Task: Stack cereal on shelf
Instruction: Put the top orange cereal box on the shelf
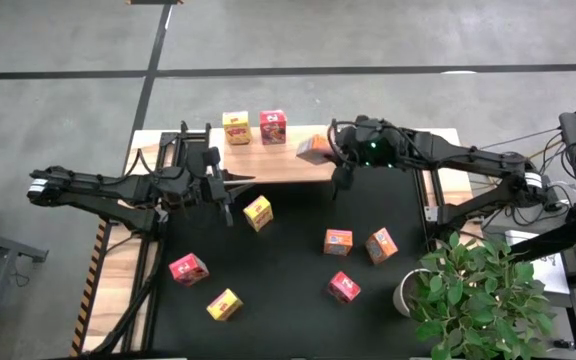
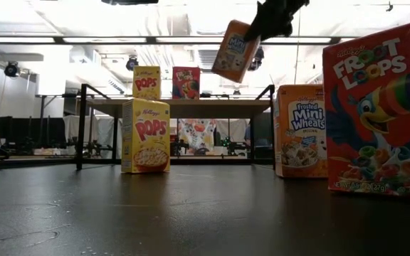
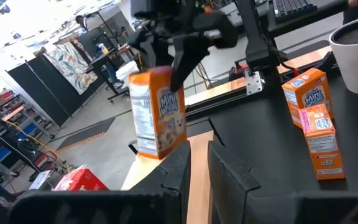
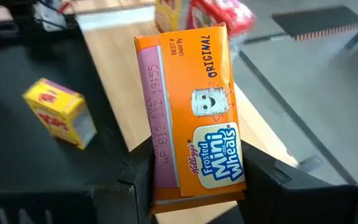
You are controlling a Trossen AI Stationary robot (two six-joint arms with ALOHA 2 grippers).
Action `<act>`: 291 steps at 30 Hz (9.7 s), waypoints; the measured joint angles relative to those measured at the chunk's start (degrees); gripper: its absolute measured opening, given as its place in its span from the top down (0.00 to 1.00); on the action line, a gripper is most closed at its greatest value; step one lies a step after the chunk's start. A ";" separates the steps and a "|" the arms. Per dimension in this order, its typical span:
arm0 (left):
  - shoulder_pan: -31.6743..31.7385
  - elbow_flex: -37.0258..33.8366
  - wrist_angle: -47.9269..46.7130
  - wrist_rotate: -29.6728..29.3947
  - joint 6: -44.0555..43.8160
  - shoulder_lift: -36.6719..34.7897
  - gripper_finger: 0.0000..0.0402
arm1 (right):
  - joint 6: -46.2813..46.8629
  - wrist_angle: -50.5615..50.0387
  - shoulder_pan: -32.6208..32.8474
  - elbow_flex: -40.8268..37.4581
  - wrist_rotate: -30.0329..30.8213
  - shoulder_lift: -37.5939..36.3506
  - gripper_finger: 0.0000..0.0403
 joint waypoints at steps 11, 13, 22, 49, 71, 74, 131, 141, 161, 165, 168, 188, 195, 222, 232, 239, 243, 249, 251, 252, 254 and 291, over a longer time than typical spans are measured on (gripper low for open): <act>0.00 0.00 1.19 0.00 0.57 -0.07 0.90 | -0.28 2.70 -1.93 0.00 -0.68 5.05 0.61; 0.00 0.00 1.25 0.00 0.59 -0.07 0.90 | -0.49 2.64 -2.27 0.00 -0.69 5.79 0.61; 0.00 0.00 1.91 0.00 0.49 -0.07 0.90 | -1.77 1.45 -2.59 0.00 -0.29 7.22 0.51; 0.00 -0.76 2.54 0.26 -4.96 0.02 0.90 | -4.98 9.89 4.29 4.14 -0.14 8.52 0.55; -0.02 -2.57 2.72 0.24 -5.42 0.02 0.90 | -3.96 1.09 6.42 4.07 30.60 14.87 0.98; -0.02 -2.80 2.67 0.24 -5.39 0.02 0.90 | -2.98 1.05 6.46 4.07 29.76 14.51 0.98; -0.02 -3.02 2.08 0.20 -4.35 0.00 0.90 | 1.68 7.31 1.07 1.70 28.29 18.82 0.98; -0.02 -3.02 2.10 0.20 -4.35 0.01 0.90 | 1.62 7.30 0.48 1.73 29.27 18.99 0.98; 0.00 -3.02 2.36 0.20 -3.50 0.00 0.90 | -2.29 19.28 -1.32 -0.50 29.26 21.99 0.98; -0.01 -3.02 2.36 0.20 -3.50 0.00 0.90 | -2.85 19.78 -1.36 -0.33 29.47 23.31 0.98; 0.00 -3.02 2.33 0.20 -3.50 0.01 0.90 | -2.55 18.70 -1.32 -0.28 29.54 23.32 0.98; 0.00 -3.08 1.81 0.20 -3.52 0.00 0.90 | -1.09 13.68 -1.95 -0.31 32.25 21.51 0.98; -0.02 -3.08 1.81 0.20 -3.50 0.00 0.90 | -0.23 13.96 -2.87 -0.34 31.22 22.63 0.98; 0.00 -3.08 1.86 0.20 -3.28 0.00 0.90 | -2.92 23.29 -3.57 -0.35 27.79 23.35 0.98; 0.00 -3.08 1.86 0.20 -3.04 0.00 0.90 | -3.23 22.44 -3.59 -0.33 27.81 23.35 0.98; 0.00 -3.08 1.86 0.20 -3.04 0.00 0.90 | -3.84 23.12 -4.55 -0.33 27.83 23.35 0.98; -0.02 -3.08 1.86 0.20 -3.04 0.02 0.90 | -4.29 23.18 -4.73 -0.33 27.79 23.35 0.98; -0.02 -3.09 1.87 0.20 -3.06 0.01 0.90 | -3.72 21.80 -4.01 0.09 27.83 23.34 0.98; 0.00 -3.09 1.86 0.20 -3.06 0.00 0.90 | -2.94 18.88 -3.12 1.52 27.77 23.14 0.98; -0.02 -3.08 1.86 0.22 -3.08 0.00 0.90 | -2.41 17.34 -2.52 2.46 27.77 22.99 0.98; -0.02 -3.08 1.84 0.20 -3.08 0.00 0.90 | -1.59 15.80 -1.46 4.46 27.76 22.43 0.98; 0.00 -3.10 1.70 0.20 -2.86 0.00 0.90 | 20.55 5.47 -8.65 16.90 35.70 21.40 0.98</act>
